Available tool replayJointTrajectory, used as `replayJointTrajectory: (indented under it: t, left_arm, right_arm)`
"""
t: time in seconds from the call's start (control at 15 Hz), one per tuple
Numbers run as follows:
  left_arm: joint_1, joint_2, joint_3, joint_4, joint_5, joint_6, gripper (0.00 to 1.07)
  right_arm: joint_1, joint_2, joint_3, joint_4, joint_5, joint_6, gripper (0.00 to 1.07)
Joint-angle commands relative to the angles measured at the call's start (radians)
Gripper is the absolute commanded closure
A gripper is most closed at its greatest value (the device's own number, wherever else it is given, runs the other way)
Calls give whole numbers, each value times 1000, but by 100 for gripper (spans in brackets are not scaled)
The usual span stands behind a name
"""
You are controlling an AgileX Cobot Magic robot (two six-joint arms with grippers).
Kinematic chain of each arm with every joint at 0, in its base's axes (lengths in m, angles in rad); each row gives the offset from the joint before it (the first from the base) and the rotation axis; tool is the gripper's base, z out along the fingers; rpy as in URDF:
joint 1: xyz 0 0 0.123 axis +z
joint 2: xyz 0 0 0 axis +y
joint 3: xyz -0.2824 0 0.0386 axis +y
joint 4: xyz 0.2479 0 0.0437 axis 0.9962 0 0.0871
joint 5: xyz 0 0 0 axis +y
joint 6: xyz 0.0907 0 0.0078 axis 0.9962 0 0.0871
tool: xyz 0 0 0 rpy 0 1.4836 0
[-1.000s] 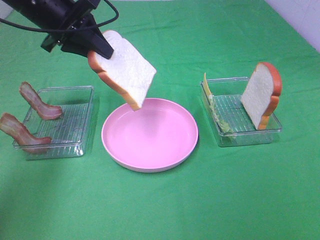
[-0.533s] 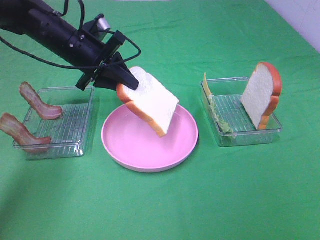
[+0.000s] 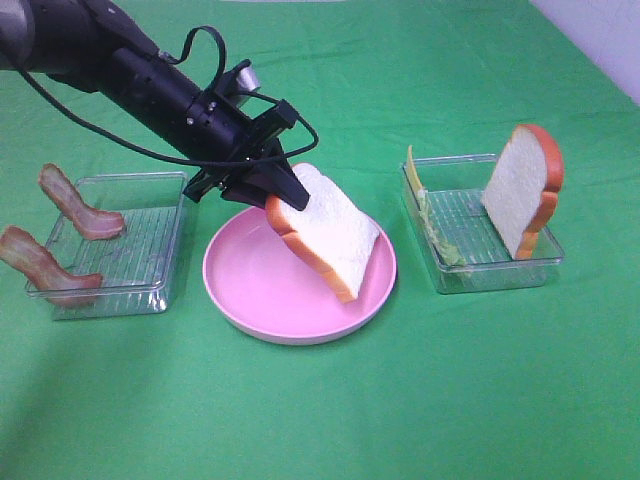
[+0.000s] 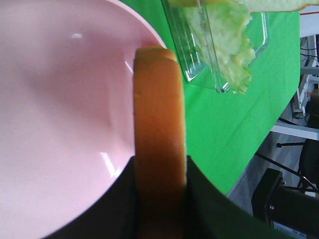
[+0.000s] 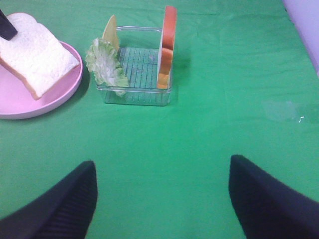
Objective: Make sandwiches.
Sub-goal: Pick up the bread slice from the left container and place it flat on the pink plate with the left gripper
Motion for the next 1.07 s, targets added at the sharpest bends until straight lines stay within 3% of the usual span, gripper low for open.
replayJointTrajectory:
  t: [0.07,0.27,1.07]
  left_arm:
    - [-3,2,6,14,-19,-41,107]
    - [-5,2,6,17,-8,-76,107]
    - [-15,57,6,30,-16,-62,107]
  right_arm:
    - [-6,-6,4,1,-8,-10,37]
    - [-6,-6,4,1,-8,-10,37]
    - [-6,-6,4,1,-8,-10,37]
